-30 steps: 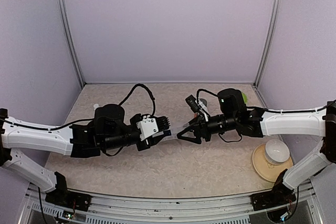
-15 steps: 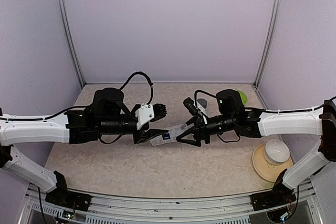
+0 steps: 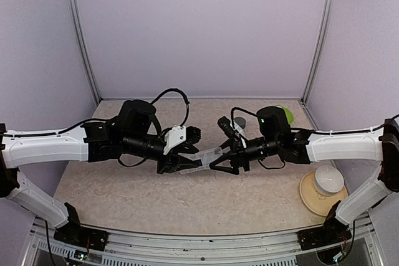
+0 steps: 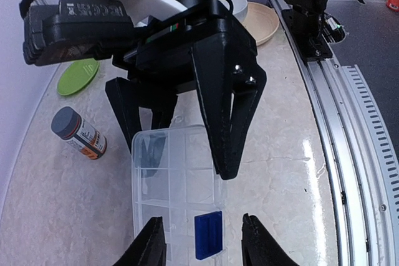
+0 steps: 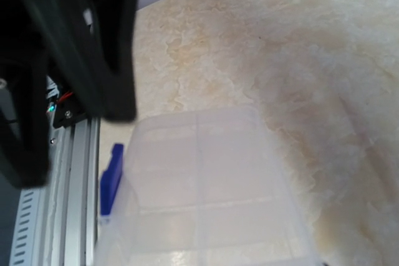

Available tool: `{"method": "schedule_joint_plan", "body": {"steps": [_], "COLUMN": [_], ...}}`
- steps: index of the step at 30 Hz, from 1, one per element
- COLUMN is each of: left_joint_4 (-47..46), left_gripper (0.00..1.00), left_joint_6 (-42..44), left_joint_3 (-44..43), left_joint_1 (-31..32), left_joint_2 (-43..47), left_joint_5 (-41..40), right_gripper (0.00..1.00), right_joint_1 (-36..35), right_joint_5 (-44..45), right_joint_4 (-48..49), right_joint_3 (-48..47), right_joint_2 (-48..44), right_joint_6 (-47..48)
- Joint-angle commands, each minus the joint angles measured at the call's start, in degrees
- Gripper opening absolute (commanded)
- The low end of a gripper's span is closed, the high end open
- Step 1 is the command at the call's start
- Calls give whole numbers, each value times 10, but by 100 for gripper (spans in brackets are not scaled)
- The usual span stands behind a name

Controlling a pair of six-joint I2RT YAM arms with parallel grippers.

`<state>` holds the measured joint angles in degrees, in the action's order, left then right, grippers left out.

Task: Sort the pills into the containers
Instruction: Unscrew the lid of the pill container from the pill container.

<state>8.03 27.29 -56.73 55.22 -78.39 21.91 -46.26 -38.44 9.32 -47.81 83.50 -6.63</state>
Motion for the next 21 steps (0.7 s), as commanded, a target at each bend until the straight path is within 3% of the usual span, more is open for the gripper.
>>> {"method": "schedule_joint_plan", "body": {"steps": [1,21], "left_joint_4": [32,59], "left_gripper": [37,29], "left_joint_6": [-5,-11], "left_joint_3": [-18,-41], "left_joint_1": [-10,-17], "left_joint_2": [-15,-47], "left_joint_5": [28,63], "right_gripper": [20,20], "right_joint_1": [1,1], "right_joint_5": [-10,-10], "right_joint_4": [14,19], "right_joint_3": [8,12], "right_joint_2": [-7,-8], "right_joint_6": [7,8]}}
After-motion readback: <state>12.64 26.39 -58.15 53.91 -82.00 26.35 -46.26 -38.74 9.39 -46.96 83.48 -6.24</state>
